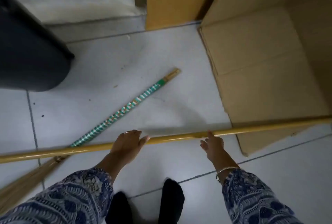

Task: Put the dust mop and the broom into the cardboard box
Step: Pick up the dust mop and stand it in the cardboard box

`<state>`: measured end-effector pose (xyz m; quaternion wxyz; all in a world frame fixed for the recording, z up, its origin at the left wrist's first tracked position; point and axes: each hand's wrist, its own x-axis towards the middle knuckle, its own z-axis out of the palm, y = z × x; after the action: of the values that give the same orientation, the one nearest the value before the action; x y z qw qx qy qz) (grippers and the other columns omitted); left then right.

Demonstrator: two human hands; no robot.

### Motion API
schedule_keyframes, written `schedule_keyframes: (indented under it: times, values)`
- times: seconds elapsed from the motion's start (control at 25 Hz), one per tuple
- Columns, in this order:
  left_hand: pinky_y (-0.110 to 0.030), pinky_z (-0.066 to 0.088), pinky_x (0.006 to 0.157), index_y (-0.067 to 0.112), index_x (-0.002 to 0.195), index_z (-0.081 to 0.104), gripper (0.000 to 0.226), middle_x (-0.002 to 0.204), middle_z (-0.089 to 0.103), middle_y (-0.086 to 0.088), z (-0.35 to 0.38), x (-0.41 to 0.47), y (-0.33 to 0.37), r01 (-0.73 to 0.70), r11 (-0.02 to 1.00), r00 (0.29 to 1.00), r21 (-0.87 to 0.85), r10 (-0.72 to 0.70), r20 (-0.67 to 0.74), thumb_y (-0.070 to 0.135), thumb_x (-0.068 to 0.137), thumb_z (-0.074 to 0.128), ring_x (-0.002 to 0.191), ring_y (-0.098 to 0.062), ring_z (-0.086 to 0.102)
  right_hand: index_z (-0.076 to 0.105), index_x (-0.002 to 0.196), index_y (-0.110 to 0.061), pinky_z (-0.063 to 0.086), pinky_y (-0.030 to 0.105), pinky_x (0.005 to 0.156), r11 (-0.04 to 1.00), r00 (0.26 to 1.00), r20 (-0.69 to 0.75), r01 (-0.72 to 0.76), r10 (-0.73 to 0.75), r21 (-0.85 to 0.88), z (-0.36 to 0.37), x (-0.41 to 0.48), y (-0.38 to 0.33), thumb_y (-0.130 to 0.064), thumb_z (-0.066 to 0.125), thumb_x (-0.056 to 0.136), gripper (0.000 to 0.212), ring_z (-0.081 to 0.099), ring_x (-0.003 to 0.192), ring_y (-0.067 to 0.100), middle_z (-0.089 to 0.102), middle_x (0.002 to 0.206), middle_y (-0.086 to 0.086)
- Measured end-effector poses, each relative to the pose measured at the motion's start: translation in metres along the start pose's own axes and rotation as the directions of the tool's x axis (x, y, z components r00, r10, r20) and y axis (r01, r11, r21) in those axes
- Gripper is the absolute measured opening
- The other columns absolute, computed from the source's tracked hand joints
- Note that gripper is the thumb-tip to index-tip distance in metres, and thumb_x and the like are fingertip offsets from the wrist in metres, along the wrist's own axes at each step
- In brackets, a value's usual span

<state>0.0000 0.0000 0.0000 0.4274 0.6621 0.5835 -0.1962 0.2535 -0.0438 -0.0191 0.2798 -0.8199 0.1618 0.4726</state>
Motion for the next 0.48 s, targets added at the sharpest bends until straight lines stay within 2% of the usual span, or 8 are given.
schedule_keyframes:
  times: [0.08, 0.12, 0.2, 0.28, 0.4, 0.48]
  values:
    - [-0.036, 0.042, 0.084, 0.011, 0.098, 0.058, 0.043, 0.106, 0.065, -0.011, 0.012, 0.014, -0.011, 0.017, 1.000, 0.998, -0.005, -0.016, 0.055, 0.046, 0.093, 0.035, 0.104, -0.031, 0.058, 0.049, 0.117, 0.008, 0.052, 0.041, 0.084, 0.995, 1.000, -0.011, 0.008, -0.007, 0.096, 0.002, 0.019, 0.003, -0.020, 0.051, 0.091, 0.038, 0.057, 0.072, 0.024, 0.053, 0.074, 0.011]
    - [-0.034, 0.041, 0.074, 0.012, 0.082, 0.055, 0.040, 0.088, 0.064, -0.008, 0.017, 0.019, -0.019, 0.017, 1.000, 0.997, -0.021, -0.016, 0.074, 0.047, 0.092, 0.037, 0.093, -0.030, 0.059, 0.049, 0.111, 0.004, 0.052, 0.042, 0.083, 0.988, 1.000, -0.007, -0.008, 0.009, 0.155, 0.003, 0.023, 0.001, -0.017, 0.053, 0.091, 0.030, 0.057, 0.071, 0.024, 0.053, 0.073, 0.013]
    - [-0.031, 0.036, 0.062, 0.013, 0.072, 0.052, 0.039, 0.067, 0.052, 0.000, 0.021, 0.025, -0.029, 0.042, 0.997, 0.996, -0.060, -0.037, 0.082, 0.047, 0.089, 0.043, 0.076, -0.025, 0.056, 0.047, 0.102, 0.000, 0.052, 0.046, 0.085, 0.978, 0.999, 0.031, -0.047, 0.041, 0.201, 0.004, 0.025, 0.000, -0.012, 0.054, 0.090, 0.018, 0.058, 0.071, 0.026, 0.054, 0.075, 0.016]
    - [-0.030, 0.037, 0.062, 0.012, 0.084, 0.058, 0.037, 0.071, 0.053, 0.000, 0.024, 0.024, -0.034, 0.014, 0.999, 0.998, -0.044, -0.011, 0.065, 0.048, 0.086, 0.049, 0.073, -0.023, 0.055, 0.049, 0.090, 0.001, 0.052, 0.048, 0.083, 0.977, 0.997, 0.052, -0.070, 0.061, 0.203, 0.003, 0.021, -0.002, -0.008, 0.055, 0.088, 0.011, 0.058, 0.067, 0.026, 0.056, 0.076, 0.017]
    - [-0.030, 0.040, 0.066, 0.011, 0.094, 0.061, 0.036, 0.084, 0.063, -0.006, 0.018, 0.017, -0.033, -0.025, 1.000, 1.000, -0.001, 0.025, -0.004, 0.046, 0.083, 0.056, 0.083, -0.027, 0.061, 0.051, 0.083, 0.002, 0.058, 0.048, 0.071, 0.978, 0.997, 0.054, -0.070, 0.060, 0.199, -0.001, 0.012, -0.010, -0.003, 0.059, 0.085, 0.009, 0.059, 0.065, 0.026, 0.057, 0.075, 0.017]
    - [-0.032, 0.043, 0.069, 0.011, 0.095, 0.061, 0.034, 0.089, 0.064, -0.007, 0.012, 0.007, -0.030, -0.026, 1.000, 0.999, 0.001, 0.026, -0.029, 0.043, 0.084, 0.056, 0.089, -0.027, 0.062, 0.049, 0.079, 0.001, 0.056, 0.051, 0.076, 0.976, 0.997, 0.059, -0.069, 0.058, 0.205, -0.006, -0.004, -0.015, -0.002, 0.060, 0.084, 0.012, 0.058, 0.066, 0.025, 0.057, 0.074, 0.017]
